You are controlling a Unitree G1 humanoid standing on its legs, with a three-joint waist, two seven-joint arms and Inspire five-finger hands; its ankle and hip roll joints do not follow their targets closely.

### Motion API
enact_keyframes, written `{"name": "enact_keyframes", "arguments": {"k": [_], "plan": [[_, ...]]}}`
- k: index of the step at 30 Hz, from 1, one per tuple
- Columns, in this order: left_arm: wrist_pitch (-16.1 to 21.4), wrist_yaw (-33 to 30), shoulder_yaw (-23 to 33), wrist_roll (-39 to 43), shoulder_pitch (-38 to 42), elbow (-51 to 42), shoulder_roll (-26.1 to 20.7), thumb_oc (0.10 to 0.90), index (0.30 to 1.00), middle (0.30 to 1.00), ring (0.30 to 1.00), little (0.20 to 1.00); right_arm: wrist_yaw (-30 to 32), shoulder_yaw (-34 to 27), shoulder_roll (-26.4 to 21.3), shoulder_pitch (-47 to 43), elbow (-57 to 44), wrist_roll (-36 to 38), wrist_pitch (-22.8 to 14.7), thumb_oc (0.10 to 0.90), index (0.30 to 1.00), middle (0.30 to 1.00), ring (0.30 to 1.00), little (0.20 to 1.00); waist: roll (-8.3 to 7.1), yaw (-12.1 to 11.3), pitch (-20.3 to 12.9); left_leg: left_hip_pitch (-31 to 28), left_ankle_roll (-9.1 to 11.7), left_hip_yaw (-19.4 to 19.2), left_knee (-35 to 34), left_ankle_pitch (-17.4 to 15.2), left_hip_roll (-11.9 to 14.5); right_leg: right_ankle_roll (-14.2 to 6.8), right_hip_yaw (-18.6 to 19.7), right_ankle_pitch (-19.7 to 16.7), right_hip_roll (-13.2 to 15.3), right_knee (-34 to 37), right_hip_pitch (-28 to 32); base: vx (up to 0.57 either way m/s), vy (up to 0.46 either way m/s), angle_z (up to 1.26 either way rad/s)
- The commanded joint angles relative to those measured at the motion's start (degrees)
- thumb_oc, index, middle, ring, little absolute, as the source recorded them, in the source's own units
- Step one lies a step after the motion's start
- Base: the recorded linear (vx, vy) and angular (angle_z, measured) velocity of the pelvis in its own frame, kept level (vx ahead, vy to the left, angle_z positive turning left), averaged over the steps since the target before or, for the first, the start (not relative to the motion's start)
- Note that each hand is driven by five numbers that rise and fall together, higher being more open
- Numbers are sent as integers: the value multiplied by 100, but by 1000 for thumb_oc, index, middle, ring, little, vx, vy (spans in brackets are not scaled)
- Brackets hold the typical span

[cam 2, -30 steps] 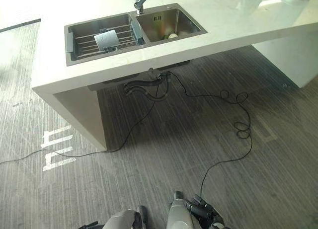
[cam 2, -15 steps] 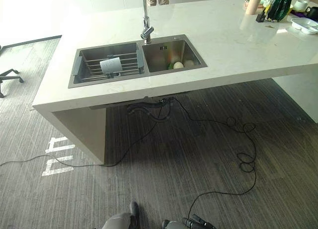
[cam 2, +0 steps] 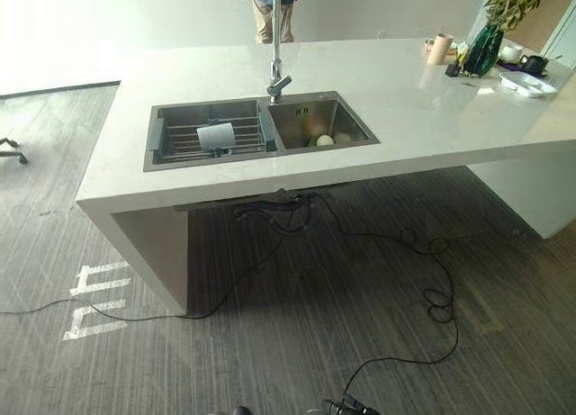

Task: Place the dishes in the dishwasher.

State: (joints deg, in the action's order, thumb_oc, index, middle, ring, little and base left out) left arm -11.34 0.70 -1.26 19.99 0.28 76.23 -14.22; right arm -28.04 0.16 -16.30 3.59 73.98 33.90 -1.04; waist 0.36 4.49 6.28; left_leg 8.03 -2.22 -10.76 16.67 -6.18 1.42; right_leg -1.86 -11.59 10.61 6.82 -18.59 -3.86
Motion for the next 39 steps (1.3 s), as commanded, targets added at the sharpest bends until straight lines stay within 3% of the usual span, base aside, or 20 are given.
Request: {"name": "enact_keyframes", "arguments": {"k": [1, 2, 3, 4, 6, 8, 10, 12, 13, 14, 16, 17, 19, 22, 24, 27, 30, 35, 37, 39], "plan": [[8, 106, -97, 57, 113, 24, 65, 800, 900, 900, 900, 900, -267, 57, -49, -56, -65, -108, 102, 800, 900, 900, 900, 900, 11, -9, 123, -203, 341, 61, 52, -924, 254, -529, 131, 204, 192, 141, -134, 0, 0, 0], [57, 118, -114, 45, 83, 17, 74, 800, 900, 900, 900, 900, -304, 66, -32, -36, -49, -105, 101, 800, 900, 900, 900, 900, 12, -16, 119, -212, 337, 70, 52, -933, 245, -529, 127, 209, 192, 141, -124, 0, 0, 0], [103, 917, 210, 753, -150, -33, 88, 800, 900, 900, 900, 900, 391, -76, -53, -339, -165, 193, -284, 800, 900, 900, 900, 900, -34, -416, 391, -32, 26, 404, 52, -991, -208, -418, -241, 135, 14, 141, -249, 48, -112, -3], [323, 929, 84, 631, -181, -110, 102, 800, 900, 900, 900, 900, 339, -10, -64, -346, -265, 32, -510, 800, 900, 900, 900, 900, -39, -368, 365, -58, 31, 408, 52, -993, -198, -382, -121, 182, -90, 141, -222, 38, -133, 1], [378, 847, -21, 728, -175, -239, 92, 800, 900, 900, 900, 900, 272, 77, -66, -350, -359, 125, -685, 800, 900, 900, 900, 900, -32, -337, 373, -66, 50, 417, 52, -974, -165, -347, -67, 222, -160, 141, -197, 30, -189, 10], [412, 794, -74, 912, -138, -309, 66, 800, 900, 900, 900, 900, 263, 124, -93, -369, -451, 322, -449, 800, 900, 900, 900, 900, -40, -301, 383, -104, 85, 408, 52, -954, -135, -320, -11, 264, -208, 141, -191, 19, -198, 9], [475, 755, -43, 1070, -105, -387, 61, 800, 900, 900, 900, 900, 430, 147, -163, -458, -473, 245, -479, 800, 900, 900, 900, 900, -82, -296, 427, -280, 95, 311, 52, -869, -131, -241, 37, 303, -159, 141, -195, 53, -170, 4], [482, 755, -41, 1115, -98, -444, 70, 800, 900, 900, 900, 900, 607, 166, -198, -507, -519, 231, -492, 800, 900, 900, 900, 900, -230, -357, 564, -442, 109, 159, 52, -639, -244, -177, 124, 285, 10, 141, -109, 111, -138, -8], [434, 772, -29, 1014, -83, -451, 84, 800, 900, 900, 900, 900, 687, 172, -210, -537, -556, 273, -489, 800, 900, 900, 900, 900, -347, -447, 696, -280, 134, 132, 277, -446, -346, -132, 186, 259, 115, 141, -29, 108, -127, -15], [429, 814, -21, 850, -84, -428, 114, 800, 900, 900, 900, 900, 779, 171, -228, -594, -552, 332, -474, 800, 900, 900, 900, 900, -337, -538, 839, 202, 173, 203, 773, -347, -375, -86, 249, 262, 71, 141, 43, 133, -62, -16], [469, 853, 26, 694, -205, -344, 183, 800, 900, 900, 900, 900, 778, 73, -265, -643, -464, 270, -451, 800, 900, 900, 900, 900, -222, -693, 940, 452, 220, 315, 423, -163, -465, -110, 331, 333, -46, 141, 180, 301, 86, 9], [431, 866, 120, 651, -338, -302, 205, 800, 900, 900, 900, 900, 819, 41, -249, -654, -444, 71, -428, 800, 900, 900, 900, 900, -65, -781, 958, 582, 254, 405, 52, -9, -401, -140, 355, 439, -208, 141, 321, 450, 169, 7], [369, 863, 271, 503, -537, -165, 272, 800, 900, 900, 900, 900, 1005, 36, -209, -609, -401, 2, -388, 800, 900, 900, 900, 900, 192, -988, 917, 1384, 413, 630, 52, 358, -118, -104, 366, 748, -490, 141, 752, 663, 306, -33], [196, 818, 548, 953, -588, -71, 256, 800, 900, 900, 900, 900, 1230, -6, -177, -676, -391, -25, -365, 800, 900, 900, 900, 900, 111, -1058, 696, 1204, 204, 568, 52, 93, -169, -276, 476, 893, -381, 141, 942, 591, 365, -102], [210, 966, 487, 1284, -378, -128, 149, 800, 900, 900, 900, 900, 1238, 2, -107, -645, -428, -373, -368, 800, 900, 900, 900, 900, 73, -929, 588, 787, -59, 629, 52, -250, -319, -265, 208, 540, -285, 141, 1042, 437, 251, -52], [283, 1058, 335, 1242, -249, -175, 99, 800, 900, 900, 900, 900, 1276, 40, -83, -671, -433, -258, -362, 800, 900, 900, 900, 900, 102, -852, 580, 664, -156, 706, 52, -355, -384, -278, 114, 217, -302, 141, 1013, 159, 94, -21], [479, 1104, 1, 980, -51, -315, 13, 800, 900, 900, 900, 900, 1380, 126, -51, -714, -485, -386, -387, 800, 900, 900, 900, 900, 94, -743, 527, 572, -337, 790, 52, -500, -595, -375, 247, -376, -433, -17, 1043, 139, 146, 8], [31, 883, -150, 1082, 2, -288, -16, 800, 900, 900, 900, 900, 1431, 146, -52, -662, -455, -446, -428, 800, 900, 900, 900, 900, 112, -598, 532, 299, -526, 776, 52, -704, -678, -491, 218, -736, -352, -1307, 310, 92, 107, -2], [-347, 828, -68, 1096, 22, -162, -26, 800, 900, 900, 900, 900, 1469, 125, -47, -623, -429, -439, -395, 800, 900, 900, 900, 900, 177, -452, 578, 79, -488, 744, 52, -832, -544, -437, -7, -545, -278, -1130, -234, 148, -62, -37], [-455, 767, -43, 962, 36, -109, -32, 800, 900, 900, 900, 900, 1511, 94, -53, -602, -434, -387, -332, 800, 900, 900, 900, 900, 189, -391, 613, -36, -409, 729, 52, -940, -423, -434, -141, -529, -104, -653, -421, 127, -167, -16]]}}
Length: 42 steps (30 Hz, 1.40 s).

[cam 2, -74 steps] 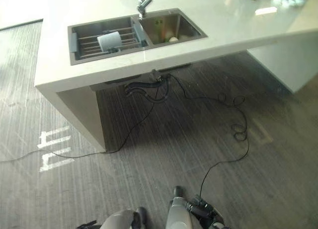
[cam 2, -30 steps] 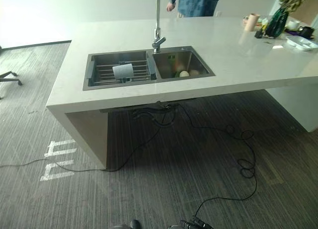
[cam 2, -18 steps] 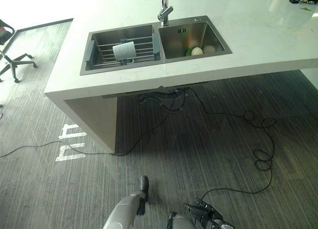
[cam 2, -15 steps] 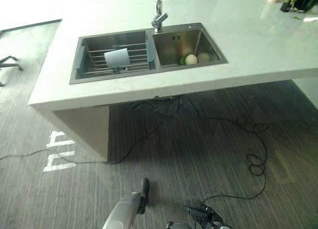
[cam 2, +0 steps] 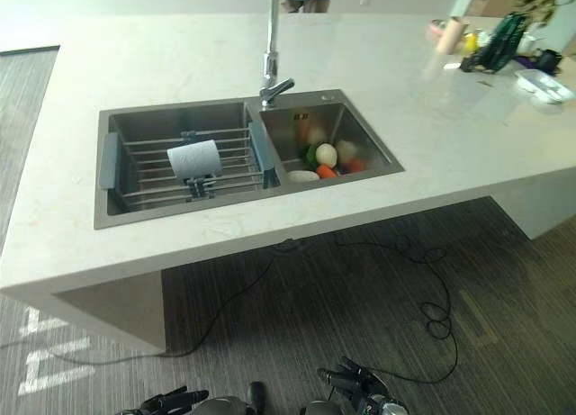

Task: Place the dishes in the dishwasher.

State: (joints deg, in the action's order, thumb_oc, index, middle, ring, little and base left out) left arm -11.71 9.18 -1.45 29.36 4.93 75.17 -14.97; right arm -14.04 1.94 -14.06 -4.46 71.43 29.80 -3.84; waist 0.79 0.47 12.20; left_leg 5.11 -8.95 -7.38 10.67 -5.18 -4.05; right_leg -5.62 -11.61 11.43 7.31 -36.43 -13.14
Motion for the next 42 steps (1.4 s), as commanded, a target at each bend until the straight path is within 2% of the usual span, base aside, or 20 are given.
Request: {"name": "enact_keyframes", "arguments": {"k": [1, 2, 4, 5, 8, 10, 12, 15, 17, 21, 24, 26, 27, 28, 29, 31, 33, 36, 40, 42], "plan": [[-433, -91, -26, -72, -428, 40, 37, 800, 900, 900, 900, 900, 104, -112, -297, 216, -153, 61, -41, 800, 900, 900, 900, 900, 115, 40, 42, 182, 298, 396, 652, -1117, 155, -85, -168, -719, -15, 1538, 429, 142, -215, 11], [-422, -77, -23, -132, -440, 87, 44, 800, 900, 900, 900, 900, 63, -152, -327, 237, -121, 58, -28, 800, 900, 900, 900, 900, 71, 88, 61, 80, 337, 426, 652, -1207, 152, -137, -112, -861, 120, 1924, 328, 146, -231, 0], [-385, -44, -27, -160, -451, 123, 51, 800, 900, 900, 900, 900, 7, -192, -349, 260, -93, 8, -36, 800, 900, 900, 900, 900, -5, 136, 72, -4, 368, 467, 652, -1283, 99, -196, 61, -838, 278, 1924, 69, 139, -230, -7], [-269, 2, -71, -131, -466, 150, 57, 800, 900, 900, 900, 900, -109, -268, -353, 312, -39, -154, -76, 800, 900, 900, 900, 900, -82, 210, 69, -101, 428, 550, 652, -1400, 72, -317, 378, -822, 415, 1924, -238, 171, -289, 27], [-175, 142, -66, 301, -525, 78, 19, 800, 900, 900, 900, 900, -199, -245, -322, 417, -15, -810, -116, 800, 900, 900, 900, 900, -157, 269, 12, -134, 560, 539, 652, -1447, 174, -394, 496, -699, 392, 1924, -216, 187, -350, 45], [-273, 129, 0, 583, -529, -7, 35, 800, 900, 900, 900, 900, -174, -136, -303, 445, 16, -1067, -218, 800, 900, 900, 900, 900, -206, 223, -43, -87, 669, 498, 652, -1402, 266, -379, 461, -582, 369, 1924, -76, 112, -298, 37], [-466, 255, 36, 323, -529, -138, 42, 800, 900, 900, 900, 900, -203, 39, -312, 385, -41, -836, -279, 800, 900, 900, 900, 900, -269, 113, -122, 61, 849, 468, 652, -1265, 495, -306, 352, -309, 253, 1924, 172, 112, -382, 43], [-285, 304, -158, -252, -518, -135, 123, 800, 900, 900, 900, 900, -200, 131, -387, 263, -217, -574, -225, 800, 900, 900, 900, 900, -273, 76, -150, 227, 987, 504, 652, -1103, 700, -197, 315, -166, 121, 1924, 235, 34, -245, 40], [-86, 197, -377, -123, -454, -191, 157, 800, 900, 900, 900, 900, -242, 203, -476, 146, -329, -464, -140, 800, 900, 900, 900, 900, -262, 63, -79, 336, 1042, 522, 652, -925, 847, -48, 297, -98, 39, 1924, 215, -69, -229, 26], [-13, 123, -323, 307, -466, -319, 175, 800, 900, 900, 900, 900, -156, 199, -477, 213, -259, -471, -1, 800, 900, 900, 900, 900, -283, 31, 7, 124, 1072, 446, 652, -801, 808, 45, 264, -57, 54, 1924, 351, 48, -162, 3], [-6, 142, -199, 234, -497, -321, 249, 800, 900, 900, 900, 900, -37, 109, -518, 295, -97, -596, 69, 800, 900, 900, 900, 900, -396, -89, 94, 66, 1053, 247, 652, -587, 585, 86, 253, -20, 237, 1924, 479, 80, -119, 27], [42, 138, -187, 82, -526, -343, 281, 800, 900, 900, 900, 900, 35, 64, -537, 300, 12, -546, 52, 800, 900, 900, 900, 900, -322, -150, 154, 234, 1075, 130, 652, -572, 577, 76, 130, 26, 250, 1924, 550, 54, 31, 41], [-34, 213, -191, -81, -570, -346, 275, 800, 900, 900, 900, 900, 65, 45, -547, 289, 51, -463, 38, 800, 900, 900, 900, 900, -197, -172, 157, 386, 1108, 104, 652, -564, 648, 55, 10, 65, 196, 1924, 567, 31, 76, 33], [-35, 215, -191, -83, -571, -347, 277, 800, 900, 900, 900, 900, 64, 46, -550, 289, 52, -462, 37, 800, 900, 900, 900, 900, -193, -165, 149, 396, 1110, 112, 652, -563, 648, 56, 2, 65, 195, 1924, 561, 60, 117, 46], [-76, 264, -193, -214, -623, -310, 291, 800, 900, 900, 900, 900, 60, 7, -576, 287, 69, -405, 15, 800, 900, 900, 900, 900, -73, -194, 159, 594, 1171, 168, 652, -487, 705, 40, -72, 88, 152, 1924, 596, 73, 106, 52], [-149, 261, -195, -207, -667, -251, 289, 800, 900, 900, 900, 900, 55, -25, -593, 279, 39, -288, 5, 800, 900, 900, 900, 900, -11, -191, 122, 664, 1186, 270, 652, -482, 755, 29, -150, 98, 156, 1924, 596, 97, 127, 47], [-175, 300, -133, -190, -715, -181, 278, 800, 900, 900, 900, 900, 6, -53, -580, 261, -1, -181, -3, 800, 900, 900, 900, 900, 19, -185, 35, 640, 1135, 470, 652, -613, 661, 6, -170, 98, 163, 1924, 586, 126, 183, 15], [-89, 341, -120, -371, -730, -167, 178, 800, 900, 900, 900, 900, -200, -26, -502, 315, -107, -574, -197, 800, 900, 900, 900, 900, 21, -130, -105, 516, 1057, 506, 652, -773, 559, -48, -228, 88, 245, 1924, 646, 152, 224, -9], [-50, 352, -123, -697, -663, -125, 89, 800, 900, 900, 900, 900, -45, 63, -383, 330, -110, -330, -191, 800, 900, 900, 900, 900, 26, -87, -114, 354, 877, 464, 652, -877, 508, -53, -207, 27, 249, 1924, 851, 121, 171, -17], [-98, 328, -243, -596, -606, -109, 54, 800, 900, 900, 900, 900, -31, -2, -337, 329, -123, -177, -250, 800, 900, 900, 900, 900, 130, 21, -53, 210, 732, 335, 652, -939, 580, -28, -346, -97, 125, 1924, 1058, 146, 236, -16]]}}
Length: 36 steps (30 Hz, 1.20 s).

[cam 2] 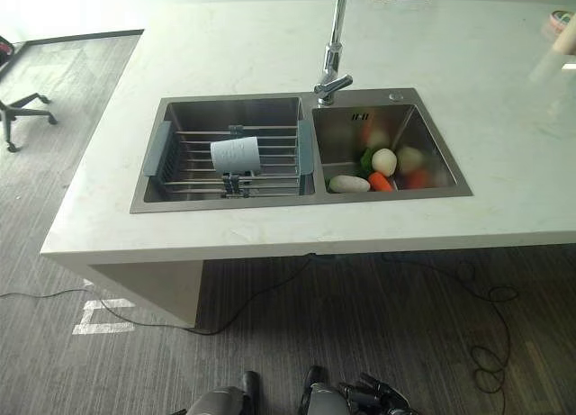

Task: Place the dishes in the dishwasher.

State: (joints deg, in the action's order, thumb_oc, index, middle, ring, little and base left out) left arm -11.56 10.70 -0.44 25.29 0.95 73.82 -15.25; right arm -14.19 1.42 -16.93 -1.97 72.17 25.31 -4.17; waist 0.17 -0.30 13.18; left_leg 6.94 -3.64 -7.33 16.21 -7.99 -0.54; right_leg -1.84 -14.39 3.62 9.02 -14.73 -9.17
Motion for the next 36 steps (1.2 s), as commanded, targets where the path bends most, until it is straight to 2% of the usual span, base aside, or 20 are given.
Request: {"name": "enact_keyframes", "arguments": {"k": [1, 3, 5, 6, 7, 9, 11, 12, 15, 17, 19, 21, 22, 25, 27, 29, 30, 33, 36], "plan": [[-176, 167, -354, -128, -196, 16, 75, 800, 900, 900, 900, 900, -4, 44, -40, 79, -220, 283, -225, 800, 900, 900, 900, 900, 222, 129, -127, -1, 163, 327, 97, -674, 240, -420, -76, 576, -89, -246, 694, 104, 260, -19], [-411, 39, -449, 156, -85, -34, 29, 800, 900, 900, 900, 900, 33, -16, -2, 98, -351, 710, -243, 800, 900, 900, 900, 900, 296, 340, 76, -119, -88, 381, 97, -801, 88, -553, 140, 65, -117, -1471, 10, 37, 215, -23], [-526, -119, -484, 362, -47, -3, 40, 800, 900, 900, 900, 900, 42, -96, -11, 96, -358, 768, -264, 800, 900, 900, 900, 900, 323, 408, 146, -179, -113, 363, 97, -871, 41, -547, 186, -135, -46, -1757, -335, 86, 8, -42], [-667, -151, -398, 466, 21, 81, 31, 800, 900, 900, 900, 900, 19, -116, -24, 61, -329, 541, -300, 800, 900, 900, 900, 900, 262, 457, 150, -204, 2, 296, 97, -914, 55, -560, 160, -85, 23, -497, -221, 162, -260, -51], [-658, -179, -365, 437, 42, 109, 39, 800, 900, 900, 900, 900, 43, -119, -23, 54, -313, 509, -273, 800, 900, 900, 900, 900, 194, 475, 157, -229, 39, 312, 97, -949, 29, -603, 285, -57, 175, -246, -331, 184, -392, -39], [-606, -233, -341, 494, 63, 147, 20, 800, 900, 900, 900, 900, 77, -161, 18, 25, -248, 421, -182, 800, 900, 900, 900, 900, 76, 480, 150, -289, 77, 306, 97, -1053, 28, -714, 641, -88, 395, -246, -644, 137, -358, -14], [-519, -202, -255, 537, -4, 190, 11, 800, 900, 900, 900, 900, 51, -171, 30, 41, -161, 284, -140, 800, 900, 900, 900, 900, -23, 444, 79, -310, 156, 174, 97, -1075, 110, -815, 638, 53, 465, -246, -576, 246, -482, 12], [-472, -185, -153, 491, -143, 124, 35, 800, 900, 900, 900, 900, 53, -131, 47, 53, -137, 93, -209, 800, 900, 900, 900, 900, -82, 352, -45, -405, 290, 73, 97, -1017, 349, -752, 529, 259, 368, -246, -267, 328, -562, -11], [-325, -377, -170, 483, -235, 68, 102, 800, 900, 900, 900, 900, 45, -92, -22, 42, -171, 36, -204, 800, 900, 900, 900, 900, -131, 320, -74, -548, 423, 47, 97, -873, 566, -576, 496, 467, 194, -246, -38, 242, -429, 5], [-202, -489, -175, 337, -253, 34, 127, 800, 900, 900, 900, 900, 42, -80, -101, 24, -195, 88, -169, 800, 900, 900, 900, 900, -230, 272, -32, -594, 453, -28, 97, -667, 641, -462, 566, 566, 141, -246, 90, 144, -358, -3], [79, -665, -264, 146, -258, -44, 183, 800, 900, 900, 900, 900, 46, -73, -197, 34, -209, 85, -191, 800, 900, 900, 900, 900, -347, 146, 86, -474, 462, -142, 97, -205, 584, -329, 624, 667, 174, -246, 220, 121, -324, 7], [-26, -593, -309, 217, -233, -107, 181, 800, 900, 900, 900, 900, 146, -104, -268, 37, -184, 245, -177, 800, 900, 900, 900, 900, -197, 112, 161, -85, 515, -222, 97, -175, 576, -314, 493, 752, 123, -246, 272, 35, -37, 34], [-113, -513, -316, 122, -211, -102, 189, 800, 900, 900, 900, 900, 153, -181, -326, 47, -139, 404, -163, 800, 900, 900, 900, 900, 52, 129, 194, 372, 667, -283, 97, 17, 738, -331, 298, 838, 24, -246, 334, 11, 107, 54], [-124, -367, -345, -317, -214, -32, 182, 800, 900, 900, 900, 900, 168, -272, -340, 95, -100, 559, -145, 800, 900, 900, 900, 900, 185, 131, 180, 680, 759, -308, 97, 147, 928, -337, 92, 995, 44, -246, 473, 64, 109, 55], [-86, -336, -307, -311, -272, 3, 214, 800, 900, 900, 900, 900, 201, -250, -316, 90, -73, 628, -66, 800, 900, 900, 900, 900, 230, 90, 106, 672, 725, -13, 97, -2, 764, -362, 164, 996, 45, -246, 453, 87, 147, 2], [-118, -340, -306, -265, -274, 4, 212, 800, 900, 900, 900, 900, 130, -277, -274, 139, -31, 637, -65, 800, 900, 900, 900, 900, 256, 124, -3, 642, 732, -125, 97, -83, 827, -388, 58, 983, 110, -246, 369, 63, 99, -23], [-122, -402, -274, -214, -291, 19, 224, 800, 900, 900, 900, 900, 61, -225, -168, 194, -4, 429, -183, 800, 900, 900, 900, 900, 248, 126, -79, 480, 730, -102, 97, -240, 748, -449, 23, 958, 193, -246, 333, 72, 83, -10], [-90, -379, -240, -229, -285, 59, 223, 800, 900, 900, 900, 900, 120, -147, -95, 196, 11, 365, -264, 800, 900, 900, 900, 900, 222, 114, -177, 456, 688, 23, 97, -313, 642, -463, 95, 928, 176, -246, 264, 63, 40, 6], [-61, -350, -343, -193, -275, 78, 215, 800, 900, 900, 900, 900, 120, -121, -92, 222, -40, 462, -307, 800, 900, 900, 900, 900, 187, 134, -226, 380, 654, -13, 97, -397, 630, -483, 90, 937, 187, -246, 281, 54, 7, -12]]}}
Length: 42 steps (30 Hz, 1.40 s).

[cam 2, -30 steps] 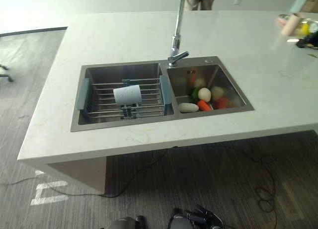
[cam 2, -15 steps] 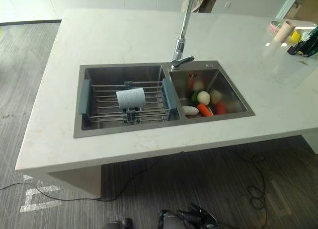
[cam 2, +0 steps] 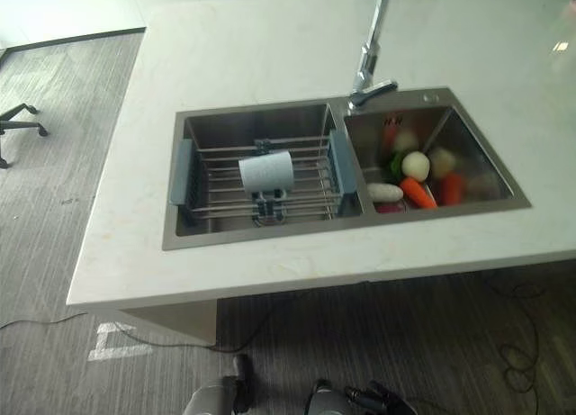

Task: Place the dishes in the dishwasher.

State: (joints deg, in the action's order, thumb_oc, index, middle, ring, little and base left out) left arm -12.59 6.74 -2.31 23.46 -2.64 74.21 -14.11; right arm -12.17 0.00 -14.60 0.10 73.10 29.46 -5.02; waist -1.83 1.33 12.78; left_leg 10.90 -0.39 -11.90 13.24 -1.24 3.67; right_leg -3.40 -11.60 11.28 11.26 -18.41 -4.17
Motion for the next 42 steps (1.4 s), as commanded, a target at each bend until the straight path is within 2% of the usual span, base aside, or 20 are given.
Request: {"name": "enact_keyframes", "arguments": {"k": [1, 6, 11, 13, 16, 17, 18, 19, 20, 22, 24, 26, 27, 28, 30, 35, 37, 40, 41, 42], "plan": [[63, 31, -165, 20, 80, 44, 101, 800, 900, 900, 900, 900, -57, 27, -319, 15, -146, 70, -204, 800, 900, 900, 900, 900, 378, -22, -198, -37, 320, 435, 395, -1095, 204, -332, -176, 176, -37, 122, -217, 54, 3, -6], [194, -103, -109, 450, 61, 52, 110, 800, 900, 900, 900, 900, -58, 73, -246, 70, -103, -90, -117, 800, 900, 900, 900, 900, 346, 29, -246, -179, 271, 413, 395, -1212, 199, -330, -96, 209, -69, 122, -150, 73, -11, -2], [452, -416, 189, 1438, 24, 55, 179, 800, 900, 900, 900, 900, -42, 75, -206, 99, -70, -191, -167, 800, 900, 900, 900, 900, 339, 15, -285, -242, 281, 460, 395, -1261, 198, -318, -100, 245, -86, 122, -90, 58, -22, -1], [994, -720, 478, 2056, 8, -27, 174, 800, 900, 900, 900, 900, -15, 79, -224, 95, -119, -153, -160, 800, 900, 900, 900, 900, 336, -5, -306, -248, 304, 488, 395, -1272, 208, -317, -125, 264, -78, 122, -80, 42, -40, 4], [2206, -1077, 858, 2553, -14, -295, 2, 800, 900, 900, 900, 900, -7, 92, -311, 103, -199, -96, -114, 800, 900, 900, 900, 900, 362, -12, -319, -254, 334, 481, 395, -1274, 227, -322, -166, 280, -54, 122, -73, 18, -4, 8], [3298, -1752, 1129, 2184, -8, -753, -297, 800, 900, 900, 900, 900, -24, 67, -411, 158, -221, -111, -63, 800, 900, 900, 900, 900, 414, -1, -325, -264, 347, 466, 395, -1260, 241, -321, -186, 281, -41, 122, -68, 15, 22, 8], [3423, -1904, 1153, 2024, -1, -855, -348, 800, 900, 900, 900, 900, -28, 61, -427, 165, -221, -114, -57, 800, 900, 900, 900, 900, 424, -1, -325, -265, 349, 464, 395, -1257, 242, -321, -189, 282, -39, 122, -66, 31, 42, 4], [4084, -2908, 1302, 912, 48, -1476, -732, 800, 900, 900, 900, 900, -48, 35, -503, 238, -202, -99, -50, 800, 900, 900, 900, 900, 489, -21, -310, -315, 362, 453, 395, -1266, 249, -328, -196, 302, -31, 122, -14, 10, 44, 1], [4106, -3734, 1355, -238, 134, -1982, -1220, 800, 900, 900, 900, 900, -61, 44, -533, 291, -164, -94, -94, 800, 900, 900, 900, 900, 543, -22, -347, -280, 366, 445, 395, -1241, 251, -339, -190, 278, -23, 122, -54, 6, 50, 2], [4083, -4148, 1413, -691, 233, -2478, -1775, 800, 900, 900, 900, 900, -93, 79, -541, 364, -110, -94, -184, 800, 900, 900, 900, 900, 577, -10, -394, -251, 359, 430, 395, -1240, 248, -351, -166, 279, -22, 122, -91, -9, 26, -5], [4781, -5022, 1711, -2388, 221, -3044, -2398, 800, 900, 900, 900, 900, -184, 67, -487, 476, 27, -83, -404, 800, 900, 900, 900, 900, 596, -23, -409, -256, 364, 450, 395, -1281, 234, -395, -137, 324, -13, 122, -80, -29, -23, -8], [4538, -4938, 1829, -2600, 422, -3730, -3262, 800, 900, 900, 900, 900, -177, 122, -467, 534, 54, 7, -448, 800, 900, 900, 900, 900, 616, -35, -444, -309, 357, 415, 395, -1331, 232, -415, -158, 341, -1, 122, -39, 6, -50, -4], [5550, -3318, 1912, -870, 560, -4221, -3476, 800, 900, 900, 900, 900, -145, 141, -444, 547, 57, -6, -451, 800, 900, 900, 900, 900, 621, -30, -475, -323, 369, 387, 395, -1346, 242, -423, -148, 347, 0, 122, -36, 17, -43, 0], [5401, -3621, 2101, -1494, 706, -4699, -3364, 800, 900, 900, 900, 900, -66, 229, -399, 541, 67, 16, -470, 800, 900, 900, 900, 900, 622, -13, -524, -281, 385, 376, 395, -1330, 245, -419, -143, 337, 5, 122, -79, 36, -61, 4], [4828, -3873, 2112, -1650, 921, -5763, -3819, 800, 900, 900, 900, 900, 27, 284, -313, 568, 15, 14, -428, 800, 900, 900, 900, 900, 611, 10, -589, -323, 369, 350, 395, -1368, 253, -431, -108, 346, 4, 122, -64, 35, -91, 4], [4412, -3528, 1813, -1913, 1799, -7026, -4313, 800, 900, 900, 900, 900, 38, 281, -211, 573, 42, -60, -253, 800, 900, 900, 900, 900, 597, 228, -763, -394, 367, 164, 395, -1423, 310, -491, 72, 313, -32, 122, -114, 54, -112, -18], [4392, -3157, 1639, -1667, 2026, -7149, -4385, 800, 900, 900, 900, 900, 32, 264, -191, 585, 85, -63, -220, 800, 900, 900, 900, 900, 607, 299, -785, -417, 365, 109, 395, -1433, 323, -516, 142, 288, -42, 122, -141, 29, -80, -43], [4219, -2198, 1405, -840, 2265, -7327, -4336, 800, 900, 900, 900, 900, 23, 200, -169, 642, 172, -34, -198, 800, 900, 900, 900, 900, 618, 377, -768, -466, 350, 37, 395, -1451, 330, -546, 242, 241, -50, 122, -165, 28, -67, -20], [2345, -2140, 1318, -1576, 2337, -7349, -4310, 800, 900, 900, 900, 900, 21, 178, -155, 668, 198, 145, -123, 800, 900, 900, 900, 900, 622, 410, -744, -493, 344, 24, 395, -1463, 324, -558, 277, 232, -52, 122, -159, 18, -34, -4], [2429, -2066, 1210, -1395, 2317, -7207, -4309, 800, 900, 900, 900, 900, 76, 122, -139, 685, 153, 324, 8, 800, 900, 900, 900, 900, 653, 459, -725, -498, 346, 16, 395, -1455, 319, -580, 329, 213, -62, 122, -177, 16, -5, -4]]}}
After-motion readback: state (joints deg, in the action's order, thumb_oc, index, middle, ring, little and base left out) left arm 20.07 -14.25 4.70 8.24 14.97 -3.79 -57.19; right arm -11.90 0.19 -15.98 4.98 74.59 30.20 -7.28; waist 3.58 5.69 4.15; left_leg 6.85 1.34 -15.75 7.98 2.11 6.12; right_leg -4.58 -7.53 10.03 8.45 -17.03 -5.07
